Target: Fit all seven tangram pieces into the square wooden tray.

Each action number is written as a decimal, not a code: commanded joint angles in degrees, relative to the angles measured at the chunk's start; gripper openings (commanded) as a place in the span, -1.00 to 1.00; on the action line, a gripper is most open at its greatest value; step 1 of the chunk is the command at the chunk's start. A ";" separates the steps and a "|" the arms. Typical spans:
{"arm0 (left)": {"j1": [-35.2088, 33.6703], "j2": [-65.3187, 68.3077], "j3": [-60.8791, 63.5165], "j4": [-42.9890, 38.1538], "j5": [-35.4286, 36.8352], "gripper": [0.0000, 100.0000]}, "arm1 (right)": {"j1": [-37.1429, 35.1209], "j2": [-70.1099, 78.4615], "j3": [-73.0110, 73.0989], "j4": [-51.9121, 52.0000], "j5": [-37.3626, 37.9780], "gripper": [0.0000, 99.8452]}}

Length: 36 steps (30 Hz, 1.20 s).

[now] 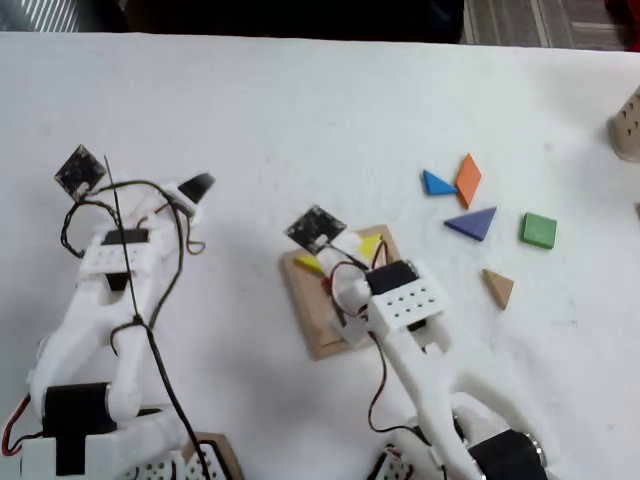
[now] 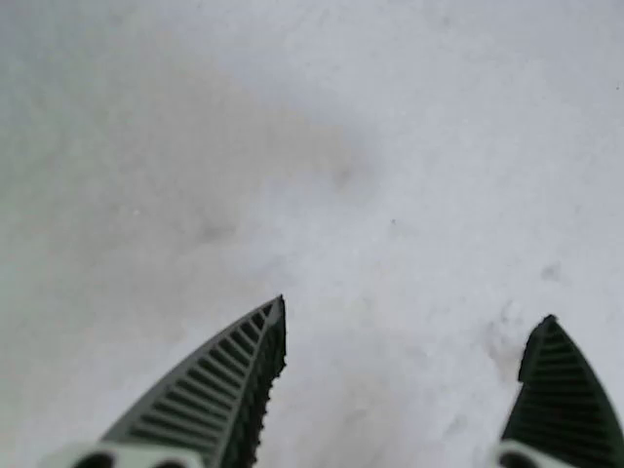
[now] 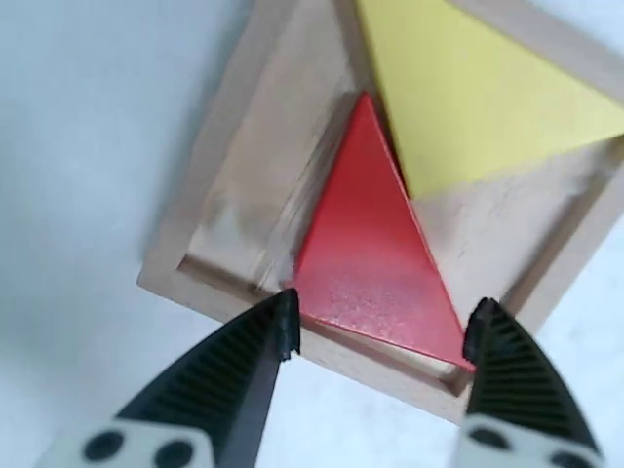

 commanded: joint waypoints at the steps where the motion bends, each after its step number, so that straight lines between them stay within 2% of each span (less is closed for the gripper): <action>1: 0.92 -2.51 -2.73 -1.41 -0.53 -0.26 | 0.84 0.66 -0.26 -0.48 0.97 -0.44; 6: 0.92 -2.51 -2.73 -1.41 -0.62 -0.26 | 0.84 6.46 -0.26 -2.51 4.75 -0.44; 12: 0.92 -2.59 -2.73 -1.23 -0.62 -0.26 | -0.13 10.95 -2.81 -3.21 4.84 -0.44; 31: 1.71 -2.59 -2.64 -1.14 -0.62 -0.26 | -5.85 11.56 -5.10 -3.65 2.90 -0.44; 36: 1.71 -2.59 -2.64 -1.05 -0.62 -0.26 | -5.32 10.95 -5.36 -3.21 2.81 -0.44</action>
